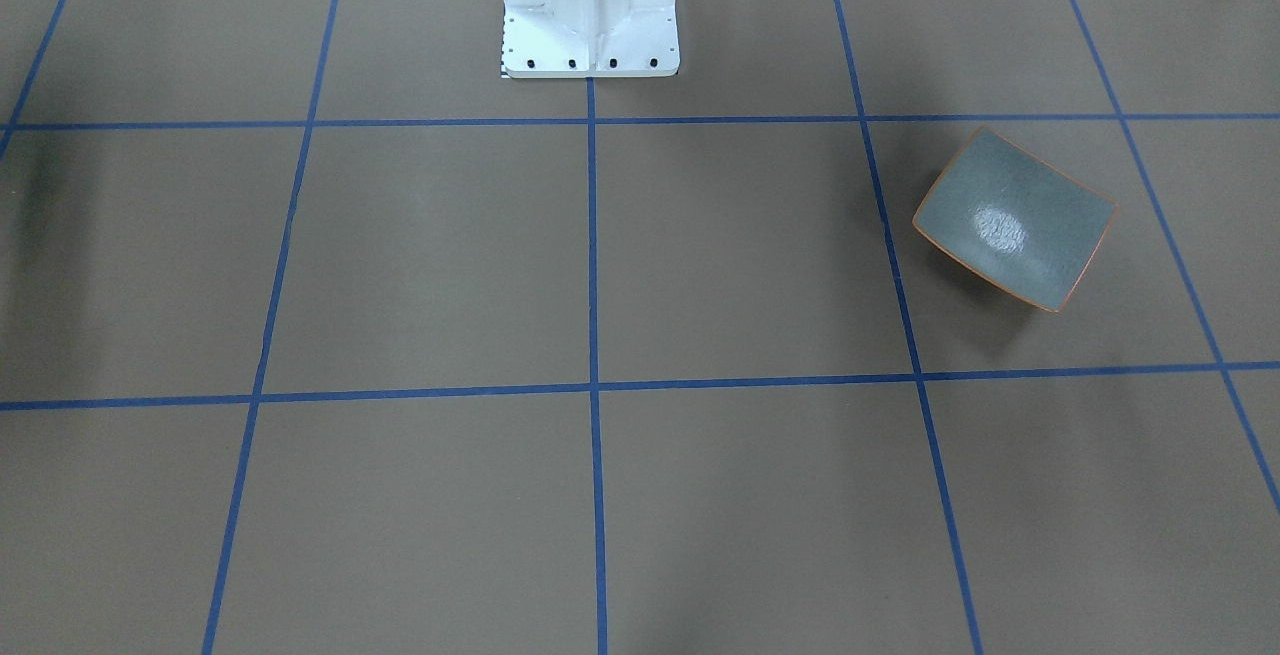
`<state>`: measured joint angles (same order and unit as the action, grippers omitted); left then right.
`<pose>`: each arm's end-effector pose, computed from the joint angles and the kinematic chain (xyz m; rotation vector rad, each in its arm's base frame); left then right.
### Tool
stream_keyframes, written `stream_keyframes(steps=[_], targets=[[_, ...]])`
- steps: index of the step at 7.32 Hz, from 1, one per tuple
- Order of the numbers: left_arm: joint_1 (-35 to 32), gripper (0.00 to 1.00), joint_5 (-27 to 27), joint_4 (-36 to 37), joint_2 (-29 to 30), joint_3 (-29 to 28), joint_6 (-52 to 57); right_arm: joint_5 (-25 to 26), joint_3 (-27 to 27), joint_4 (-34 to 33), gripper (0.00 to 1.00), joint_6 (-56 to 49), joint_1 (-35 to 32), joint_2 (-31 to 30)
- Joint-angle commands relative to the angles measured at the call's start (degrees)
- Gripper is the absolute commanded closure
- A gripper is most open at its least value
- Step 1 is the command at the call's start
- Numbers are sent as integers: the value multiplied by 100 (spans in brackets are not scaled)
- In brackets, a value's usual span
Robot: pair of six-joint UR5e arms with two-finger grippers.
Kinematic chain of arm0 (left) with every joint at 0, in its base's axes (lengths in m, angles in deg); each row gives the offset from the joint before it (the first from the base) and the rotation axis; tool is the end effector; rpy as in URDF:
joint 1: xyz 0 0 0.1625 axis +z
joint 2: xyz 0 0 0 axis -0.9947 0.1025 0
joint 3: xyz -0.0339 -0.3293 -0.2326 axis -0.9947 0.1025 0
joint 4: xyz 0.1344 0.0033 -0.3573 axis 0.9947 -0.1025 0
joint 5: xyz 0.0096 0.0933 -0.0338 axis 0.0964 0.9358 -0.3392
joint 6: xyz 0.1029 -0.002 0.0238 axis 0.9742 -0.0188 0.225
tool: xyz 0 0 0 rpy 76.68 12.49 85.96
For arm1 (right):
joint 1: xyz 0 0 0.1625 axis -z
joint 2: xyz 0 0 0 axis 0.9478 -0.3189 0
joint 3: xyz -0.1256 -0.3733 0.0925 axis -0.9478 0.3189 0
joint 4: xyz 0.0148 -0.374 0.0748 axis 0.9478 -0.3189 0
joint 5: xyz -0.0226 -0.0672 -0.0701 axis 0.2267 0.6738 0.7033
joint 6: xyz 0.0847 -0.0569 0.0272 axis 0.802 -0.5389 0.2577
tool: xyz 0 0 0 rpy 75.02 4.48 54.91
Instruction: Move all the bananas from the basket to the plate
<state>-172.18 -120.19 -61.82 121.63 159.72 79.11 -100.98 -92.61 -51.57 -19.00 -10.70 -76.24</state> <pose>-0.0453 -0.4345 0.5834 0.0143 0.7697 -0.0032 0.0112 -0.4797 0.6119 0.0230 -0.5840 0.1528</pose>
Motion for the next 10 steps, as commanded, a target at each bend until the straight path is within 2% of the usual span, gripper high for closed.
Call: stream_keyframes(steps=[1,3,5,7,8,10], targets=[[0,0,9,-7,-6,23,9,235,331,-53,11,108,1,34],[0,0,9,-7,-6,32,18,410,753,8,11,126,1,60],[0,0,9,-7,3,137,18,892,781,-61,11,468,1,60],[-9,0,9,-7,-14,339,9,956,948,-53,11,565,1,60],[0,0,9,-7,-15,348,9,948,1070,8,11,1175,1,86],[0,0,9,-7,-6,383,18,991,1176,9,13,1269,1,78]])
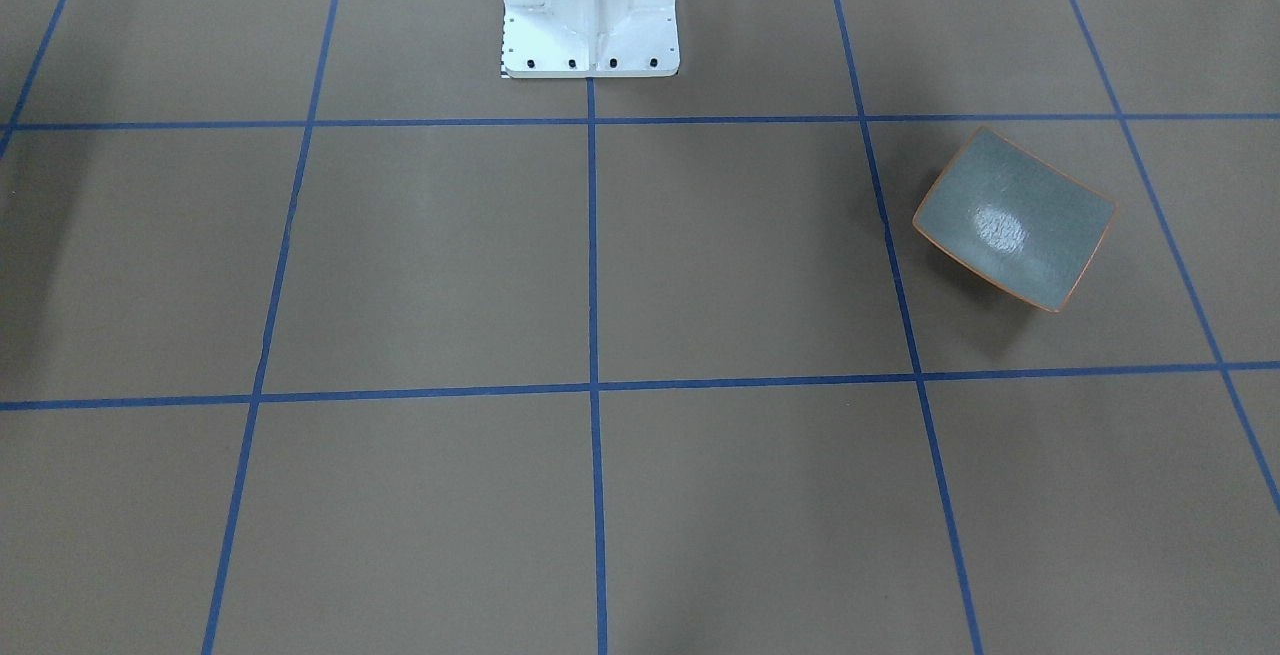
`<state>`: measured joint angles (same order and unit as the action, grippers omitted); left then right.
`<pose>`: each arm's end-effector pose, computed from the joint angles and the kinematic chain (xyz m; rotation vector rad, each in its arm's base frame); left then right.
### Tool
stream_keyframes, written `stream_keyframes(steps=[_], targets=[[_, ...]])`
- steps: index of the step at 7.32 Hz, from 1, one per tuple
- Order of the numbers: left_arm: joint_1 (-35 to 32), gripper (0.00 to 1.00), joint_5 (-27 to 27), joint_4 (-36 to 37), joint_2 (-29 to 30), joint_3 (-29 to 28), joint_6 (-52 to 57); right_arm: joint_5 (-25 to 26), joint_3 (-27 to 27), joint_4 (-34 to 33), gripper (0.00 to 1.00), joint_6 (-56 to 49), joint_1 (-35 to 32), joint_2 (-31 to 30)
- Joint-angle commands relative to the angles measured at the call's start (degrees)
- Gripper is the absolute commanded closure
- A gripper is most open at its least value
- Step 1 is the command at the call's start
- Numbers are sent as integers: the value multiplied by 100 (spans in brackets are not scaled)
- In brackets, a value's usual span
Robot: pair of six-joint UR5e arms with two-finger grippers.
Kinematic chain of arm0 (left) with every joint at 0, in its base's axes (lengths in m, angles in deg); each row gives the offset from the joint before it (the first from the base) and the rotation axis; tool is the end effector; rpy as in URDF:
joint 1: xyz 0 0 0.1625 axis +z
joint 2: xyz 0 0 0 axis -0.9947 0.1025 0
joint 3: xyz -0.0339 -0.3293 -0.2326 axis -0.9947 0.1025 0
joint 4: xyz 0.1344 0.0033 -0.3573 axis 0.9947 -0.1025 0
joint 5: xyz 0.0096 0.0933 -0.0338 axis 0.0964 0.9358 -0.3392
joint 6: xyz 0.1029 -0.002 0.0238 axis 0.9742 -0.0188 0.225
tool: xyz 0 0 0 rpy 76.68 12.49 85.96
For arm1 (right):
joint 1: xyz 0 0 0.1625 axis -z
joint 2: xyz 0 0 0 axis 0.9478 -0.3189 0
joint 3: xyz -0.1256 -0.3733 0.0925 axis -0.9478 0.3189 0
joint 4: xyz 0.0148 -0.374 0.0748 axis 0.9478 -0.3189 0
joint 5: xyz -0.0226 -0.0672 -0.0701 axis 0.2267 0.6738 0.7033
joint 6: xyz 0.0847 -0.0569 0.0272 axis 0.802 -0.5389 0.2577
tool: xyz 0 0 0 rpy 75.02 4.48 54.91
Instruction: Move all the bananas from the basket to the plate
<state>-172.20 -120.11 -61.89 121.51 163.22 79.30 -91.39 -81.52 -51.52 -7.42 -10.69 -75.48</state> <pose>-0.0456 -0.4340 0.5563 0.0730 0.7701 0.0227 0.0281 -0.4716 0.7034 -0.1462 -0.3703 0.4045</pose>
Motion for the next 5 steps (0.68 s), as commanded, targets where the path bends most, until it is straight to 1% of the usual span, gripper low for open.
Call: stream_keyframes(steps=[1,2,5], targets=[[-7,0,0,0,-2,190,-9,128,76,4,13,154,0,-7],[-7,0,0,0,-72,305,-18,163,128,4,14,163,9,11],[-7,0,0,0,-90,359,-9,251,278,-31,15,172,122,54]])
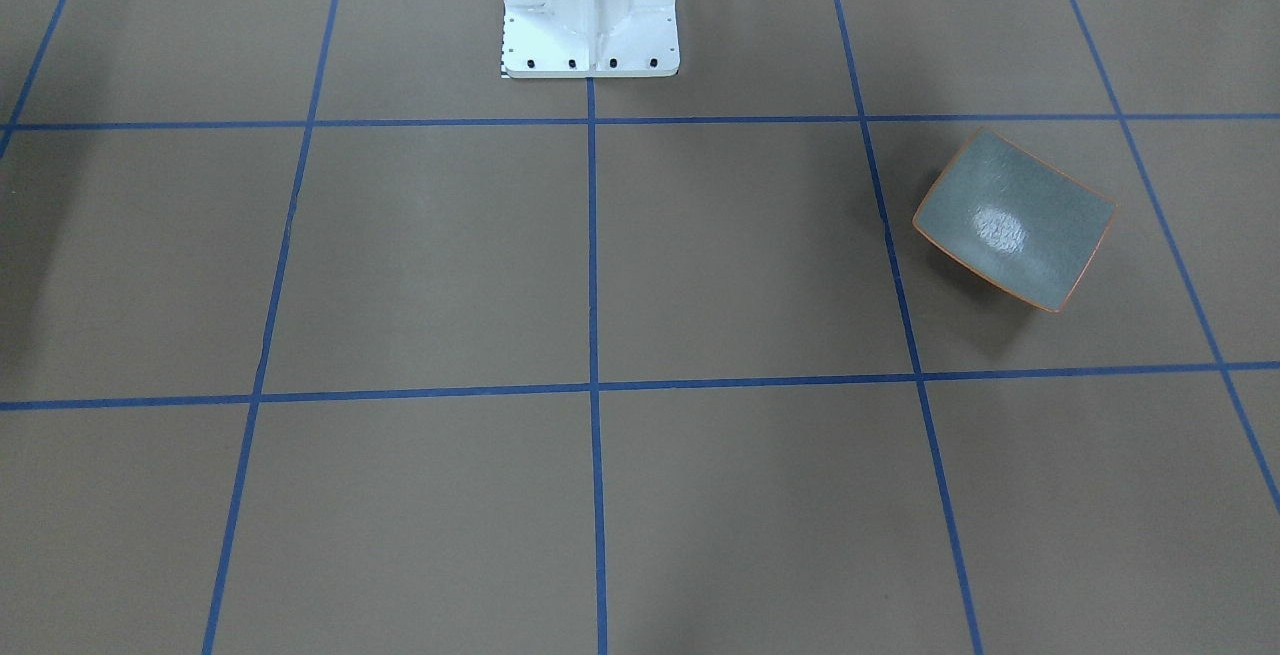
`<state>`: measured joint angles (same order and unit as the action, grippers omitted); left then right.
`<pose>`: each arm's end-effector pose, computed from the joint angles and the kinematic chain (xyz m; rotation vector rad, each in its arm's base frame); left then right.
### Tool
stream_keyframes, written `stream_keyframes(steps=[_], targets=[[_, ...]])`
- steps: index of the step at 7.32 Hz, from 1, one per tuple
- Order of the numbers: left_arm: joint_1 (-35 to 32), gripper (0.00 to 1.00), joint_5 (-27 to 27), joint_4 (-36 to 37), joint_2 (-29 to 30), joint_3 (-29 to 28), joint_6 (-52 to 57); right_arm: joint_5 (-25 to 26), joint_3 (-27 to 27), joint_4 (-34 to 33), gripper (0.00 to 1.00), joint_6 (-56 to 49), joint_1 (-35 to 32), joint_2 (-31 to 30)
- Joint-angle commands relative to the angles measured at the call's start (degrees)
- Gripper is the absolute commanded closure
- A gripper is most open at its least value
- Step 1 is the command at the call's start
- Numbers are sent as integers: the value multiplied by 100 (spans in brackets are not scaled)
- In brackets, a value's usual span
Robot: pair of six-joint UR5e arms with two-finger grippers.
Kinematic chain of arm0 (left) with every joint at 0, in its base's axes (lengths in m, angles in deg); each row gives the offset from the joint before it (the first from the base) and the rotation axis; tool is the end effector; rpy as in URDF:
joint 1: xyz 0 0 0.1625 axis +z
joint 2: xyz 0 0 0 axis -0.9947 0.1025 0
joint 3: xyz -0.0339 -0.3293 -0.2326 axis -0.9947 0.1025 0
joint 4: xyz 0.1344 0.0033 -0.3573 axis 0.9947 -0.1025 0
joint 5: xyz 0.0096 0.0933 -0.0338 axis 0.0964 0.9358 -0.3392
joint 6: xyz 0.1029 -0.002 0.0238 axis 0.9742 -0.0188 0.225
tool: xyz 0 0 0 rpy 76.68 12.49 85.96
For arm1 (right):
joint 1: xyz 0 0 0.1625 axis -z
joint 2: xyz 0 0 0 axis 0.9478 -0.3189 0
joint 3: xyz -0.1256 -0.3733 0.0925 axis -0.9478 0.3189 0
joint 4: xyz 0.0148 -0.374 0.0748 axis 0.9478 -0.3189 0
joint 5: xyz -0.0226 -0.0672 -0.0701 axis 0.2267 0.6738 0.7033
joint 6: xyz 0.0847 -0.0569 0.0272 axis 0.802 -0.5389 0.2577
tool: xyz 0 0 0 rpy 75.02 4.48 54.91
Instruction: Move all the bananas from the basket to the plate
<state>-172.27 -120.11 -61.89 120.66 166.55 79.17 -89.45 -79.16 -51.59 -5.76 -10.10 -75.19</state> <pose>-0.0463 -0.4271 0.5361 0.1137 0.7712 0.0360 0.0270 -0.4690 0.7211 -0.1763 -0.3226 0.4303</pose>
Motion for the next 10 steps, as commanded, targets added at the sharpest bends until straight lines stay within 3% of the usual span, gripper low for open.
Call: stream_keyframes(steps=[1,8,9,10], targets=[[0,0,0,0,-5,104,3,67,120,11,16,-2,65,25],[-9,0,-9,0,-58,176,3,111,271,11,23,-3,135,34],[-9,0,-9,0,-58,176,3,111,262,20,30,-3,135,34],[-9,0,-9,0,-136,236,3,120,279,20,44,-29,144,8]])
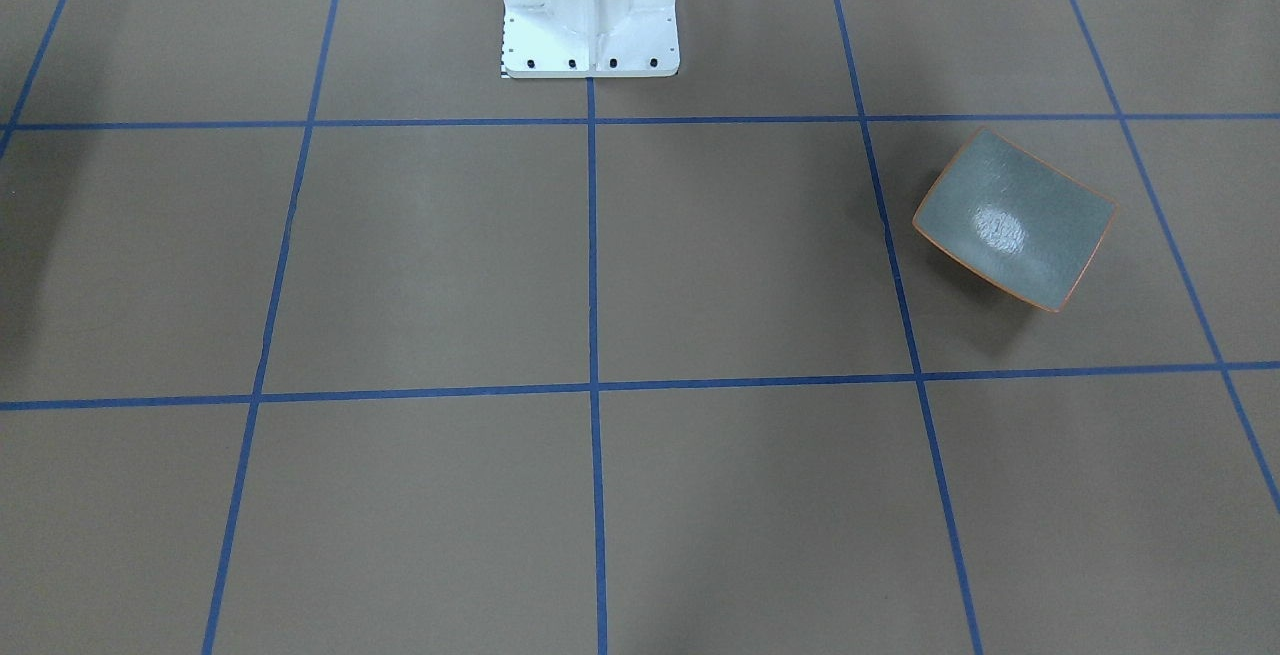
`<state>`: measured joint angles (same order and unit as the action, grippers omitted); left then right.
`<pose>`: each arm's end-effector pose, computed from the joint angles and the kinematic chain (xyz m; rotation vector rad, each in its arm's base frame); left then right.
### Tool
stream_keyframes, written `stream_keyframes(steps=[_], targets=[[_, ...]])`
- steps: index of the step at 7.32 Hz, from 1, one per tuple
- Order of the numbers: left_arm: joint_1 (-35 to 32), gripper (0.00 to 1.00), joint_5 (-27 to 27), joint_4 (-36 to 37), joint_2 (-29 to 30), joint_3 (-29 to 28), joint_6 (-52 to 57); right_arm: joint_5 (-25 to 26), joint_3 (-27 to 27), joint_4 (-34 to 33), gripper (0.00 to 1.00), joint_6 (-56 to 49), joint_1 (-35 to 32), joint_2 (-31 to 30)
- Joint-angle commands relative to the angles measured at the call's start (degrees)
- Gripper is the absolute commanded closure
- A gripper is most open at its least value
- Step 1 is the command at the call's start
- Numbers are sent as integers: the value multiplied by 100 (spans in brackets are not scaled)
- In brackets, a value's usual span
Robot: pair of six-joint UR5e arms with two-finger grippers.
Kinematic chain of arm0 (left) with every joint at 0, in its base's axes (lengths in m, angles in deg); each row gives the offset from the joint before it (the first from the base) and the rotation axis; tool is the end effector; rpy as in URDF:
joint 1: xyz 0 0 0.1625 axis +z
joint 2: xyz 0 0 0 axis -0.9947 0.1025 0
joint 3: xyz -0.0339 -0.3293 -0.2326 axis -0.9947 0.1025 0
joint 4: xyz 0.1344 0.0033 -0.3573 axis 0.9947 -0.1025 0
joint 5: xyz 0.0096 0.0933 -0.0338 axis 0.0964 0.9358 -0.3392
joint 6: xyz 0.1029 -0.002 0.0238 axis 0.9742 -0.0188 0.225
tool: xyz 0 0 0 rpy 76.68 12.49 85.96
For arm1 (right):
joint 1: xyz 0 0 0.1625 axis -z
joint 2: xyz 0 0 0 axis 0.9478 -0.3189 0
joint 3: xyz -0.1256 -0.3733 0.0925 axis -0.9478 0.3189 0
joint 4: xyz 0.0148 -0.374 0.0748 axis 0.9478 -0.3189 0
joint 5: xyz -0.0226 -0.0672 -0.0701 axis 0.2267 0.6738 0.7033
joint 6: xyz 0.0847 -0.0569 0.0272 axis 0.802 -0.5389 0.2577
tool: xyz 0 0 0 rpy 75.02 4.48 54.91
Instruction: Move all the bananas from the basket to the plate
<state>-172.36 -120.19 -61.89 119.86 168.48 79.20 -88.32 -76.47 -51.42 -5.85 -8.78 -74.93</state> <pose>-0.0471 -0.4207 0.5265 0.1332 0.7728 0.0427 0.0189 -0.4651 0.7404 -0.2091 -0.2875 0.4125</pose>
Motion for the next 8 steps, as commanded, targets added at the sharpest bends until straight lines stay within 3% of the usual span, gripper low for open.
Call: stream_keyframes(steps=[1,2,5,8], targets=[[0,0,-9,0,-66,95,0,7,19,3,53,-37,2,-44],[0,0,-9,0,-118,148,0,-2,10,12,55,-55,2,-88],[0,0,-341,9,-145,166,0,-2,-60,3,100,-64,2,-10],[-9,0,-352,9,-163,193,-9,-64,-340,-76,100,-177,-33,-9]])
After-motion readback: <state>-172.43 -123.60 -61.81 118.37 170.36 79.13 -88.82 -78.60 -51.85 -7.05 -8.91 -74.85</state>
